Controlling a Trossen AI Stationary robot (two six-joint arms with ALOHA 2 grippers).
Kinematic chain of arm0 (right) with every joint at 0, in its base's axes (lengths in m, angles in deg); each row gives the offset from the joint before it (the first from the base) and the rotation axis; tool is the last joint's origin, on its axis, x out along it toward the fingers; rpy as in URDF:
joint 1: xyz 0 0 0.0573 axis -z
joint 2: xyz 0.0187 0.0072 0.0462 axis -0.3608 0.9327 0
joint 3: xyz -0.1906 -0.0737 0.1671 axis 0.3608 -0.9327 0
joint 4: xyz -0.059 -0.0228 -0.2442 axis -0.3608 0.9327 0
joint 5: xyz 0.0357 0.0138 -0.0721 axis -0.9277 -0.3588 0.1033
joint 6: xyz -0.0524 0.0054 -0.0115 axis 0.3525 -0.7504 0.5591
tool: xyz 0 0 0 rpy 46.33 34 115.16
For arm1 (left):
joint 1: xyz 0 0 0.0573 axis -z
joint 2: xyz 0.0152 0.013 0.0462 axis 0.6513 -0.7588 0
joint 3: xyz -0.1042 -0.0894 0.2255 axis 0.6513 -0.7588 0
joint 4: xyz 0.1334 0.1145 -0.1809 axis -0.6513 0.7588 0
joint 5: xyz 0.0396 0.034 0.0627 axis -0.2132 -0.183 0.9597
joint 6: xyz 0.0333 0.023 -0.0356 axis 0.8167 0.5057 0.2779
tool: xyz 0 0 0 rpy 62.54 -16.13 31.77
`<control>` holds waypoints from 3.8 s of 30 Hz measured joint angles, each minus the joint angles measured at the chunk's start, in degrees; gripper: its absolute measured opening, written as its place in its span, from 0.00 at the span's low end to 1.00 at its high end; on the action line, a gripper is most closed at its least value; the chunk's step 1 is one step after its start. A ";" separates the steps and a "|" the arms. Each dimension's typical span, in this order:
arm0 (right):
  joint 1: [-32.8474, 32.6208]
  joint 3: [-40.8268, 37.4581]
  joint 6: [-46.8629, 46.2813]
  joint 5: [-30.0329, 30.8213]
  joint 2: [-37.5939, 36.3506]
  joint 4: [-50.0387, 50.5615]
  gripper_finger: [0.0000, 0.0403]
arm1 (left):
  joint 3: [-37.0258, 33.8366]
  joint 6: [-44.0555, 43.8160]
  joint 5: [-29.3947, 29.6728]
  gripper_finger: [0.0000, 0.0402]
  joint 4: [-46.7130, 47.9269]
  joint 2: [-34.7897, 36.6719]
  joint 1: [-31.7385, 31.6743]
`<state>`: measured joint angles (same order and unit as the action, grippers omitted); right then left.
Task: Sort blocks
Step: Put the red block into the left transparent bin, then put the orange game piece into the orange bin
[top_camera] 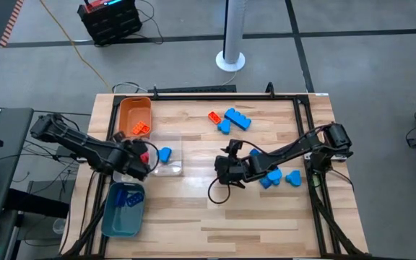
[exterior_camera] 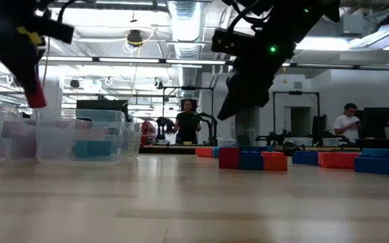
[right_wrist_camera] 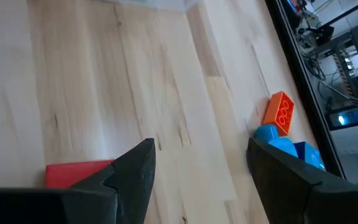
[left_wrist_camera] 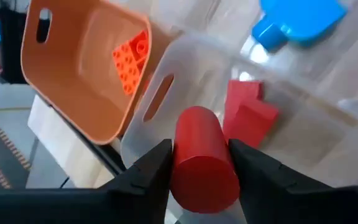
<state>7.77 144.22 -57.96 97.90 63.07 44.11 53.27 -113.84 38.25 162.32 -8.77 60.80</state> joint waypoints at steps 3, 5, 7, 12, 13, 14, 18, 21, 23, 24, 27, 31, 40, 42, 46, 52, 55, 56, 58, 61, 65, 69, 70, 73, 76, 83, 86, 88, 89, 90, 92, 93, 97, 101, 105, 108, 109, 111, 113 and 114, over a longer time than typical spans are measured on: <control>-0.12 0.00 -0.01 -0.02 0.00 2.26 0.66 | -1.49 -0.06 -0.71 0.45 0.38 -0.04 0.00; -0.08 0.00 -0.14 -0.03 0.00 4.39 0.66 | -1.52 0.33 -0.73 0.48 0.84 -0.02 0.00; -0.07 0.00 -0.93 -0.04 0.00 5.77 0.66 | -1.20 1.36 -0.73 0.50 0.78 -0.04 0.00; 0.03 0.00 -1.94 0.05 0.00 7.60 0.66 | 1.37 4.59 2.94 0.50 -1.36 -0.02 0.00; 0.04 0.00 -2.02 0.18 -0.10 8.00 0.66 | 1.88 5.98 4.07 0.50 -2.90 -0.02 0.00; 0.21 0.00 -2.13 0.24 -0.38 8.46 0.66 | 2.36 7.80 5.13 0.50 -4.91 -0.02 -0.02; 1.81 0.02 -2.99 0.10 -2.41 9.62 0.66 | 2.79 18.46 8.13 0.49 -18.58 -0.02 -0.02; 3.88 0.02 -2.10 -0.20 -4.17 9.92 0.66 | 2.79 27.33 10.22 0.49 -30.74 -0.04 -0.02; 5.85 0.02 0.13 -0.61 -4.98 9.42 0.66 | 2.81 33.48 12.73 0.49 -38.40 -0.04 -0.16; 6.94 0.03 1.24 -1.82 -5.30 8.78 0.66 | 2.81 36.36 14.29 0.49 -41.70 -0.04 -0.33; 10.64 0.04 1.65 -11.36 -5.68 6.25 0.66 | 2.85 40.70 19.23 0.49 -48.56 -0.04 -1.38; 10.53 -0.19 0.95 -22.95 -5.53 6.31 0.66 | 2.85 39.09 19.79 0.49 -49.62 -0.04 -2.38; 0.91 -0.37 12.52 -24.13 -3.86 5.00 0.66 | 2.85 38.99 20.01 0.49 -54.21 -0.04 -3.75; -0.18 -0.44 18.75 -24.20 -2.83 6.28 0.66 | 2.85 40.80 20.05 0.49 -57.72 -0.04 -4.09; -1.05 3.49 24.42 -24.26 0.53 12.32 0.66 | 2.85 43.51 20.05 0.49 -62.79 -0.04 -4.13; 0.78 9.12 17.99 -24.19 3.50 21.36 0.66 | 2.85 40.39 20.05 0.49 -62.12 -0.04 -4.12; 1.57 9.07 11.50 -24.19 3.06 24.67 0.66 | 2.85 38.94 20.06 0.49 -59.94 -0.04 -4.07; 1.62 8.73 9.33 -24.19 2.73 25.02 0.66 | 2.85 39.01 20.07 0.49 -59.43 -0.04 -4.07; 2.07 8.35 3.65 -24.19 2.51 26.07 0.66 | 2.85 38.98 20.10 0.49 -58.20 -0.04 -4.07; 2.79 8.28 -5.99 -24.19 2.88 28.94 0.66 | 2.85 39.00 20.10 0.49 -57.84 -0.04 -4.04; 2.96 8.28 -17.35 -24.08 2.85 35.33 0.66 | 2.85 38.96 20.10 0.49 -56.69 -0.04 -4.04; 1.45 8.24 -21.97 -24.27 2.65 44.71 0.66 | 2.85 38.48 20.14 0.49 -54.85 -0.04 -3.12; 0.91 8.24 -22.99 -24.89 2.48 46.60 0.66 | 2.83 38.49 20.12 0.49 -54.42 -0.04 -2.45; -0.96 8.24 -25.27 -29.13 2.14 51.67 0.66 | 2.81 38.52 20.12 0.49 -54.13 -0.04 0.24; -3.26 8.24 -28.12 -32.81 2.19 54.55 0.66 | 2.86 38.52 20.12 0.49 -54.10 -0.04 3.03; -4.65 7.68 -32.04 -30.06 2.16 53.73 0.66 | 2.92 38.27 20.12 0.49 -54.18 -0.04 7.78; -2.81 5.02 -27.70 -29.98 2.19 50.85 0.66 | 2.94 38.16 20.12 0.49 -54.18 -0.04 8.71; -0.90 1.97 -26.23 -30.05 1.91 49.26 0.66 | 2.96 37.85 20.13 0.49 -54.20 -0.04 9.02; 0.10 0.19 -25.83 -30.04 1.48 48.58 0.66 | 2.96 37.58 20.14 0.49 -54.16 -0.04 9.16; 1.08 -1.58 -25.55 -29.88 0.80 47.89 0.66 | 2.96 37.41 20.14 0.49 -54.13 -0.04 9.31; 2.54 -4.84 -25.57 -28.95 -1.93 45.05 0.66 | 2.98 36.82 20.14 0.49 -53.84 -0.04 9.67; 3.14 -6.32 -25.57 -28.76 -3.55 43.26 0.66 | 2.98 36.79 20.14 0.49 -53.71 -0.04 9.86; 4.87 -11.57 -25.33 -29.48 -9.51 35.29 0.66 | 2.98 37.34 20.14 0.49 -53.76 -0.04 10.05; 6.16 -14.52 -23.60 -30.01 -13.13 31.71 0.66 | 2.98 37.41 20.16 0.49 -53.50 -0.04 10.05; 6.06 -16.98 -20.65 -30.17 -13.16 27.92 0.66 | 2.98 36.69 20.16 0.49 -52.27 -0.04 10.05; 5.34 -18.07 -18.67 -30.10 -11.02 25.26 0.66 | 2.98 36.60 20.16 0.49 -52.28 -0.04 10.03; 5.02 -17.96 -18.22 -29.92 -10.38 24.47 0.66 | 2.98 36.62 20.16 0.49 -52.28 -0.04 10.04; 4.62 -17.96 -17.76 -29.57 -9.48 23.86 0.66 | 2.98 36.60 20.16 0.49 -52.24 -0.04 10.05; 4.69 -17.84 -17.64 -29.59 -8.83 23.83 0.66 | 3.00 36.51 20.16 0.49 -51.89 -0.04 10.05; 4.69 -17.86 -17.64 -29.61 -8.83 23.83 0.66 | 3.00 36.48 20.16 0.49 -51.65 -0.04 10.03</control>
<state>12.46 126.37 -75.60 68.29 54.23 67.95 56.28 -77.35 58.41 110.67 -8.82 70.84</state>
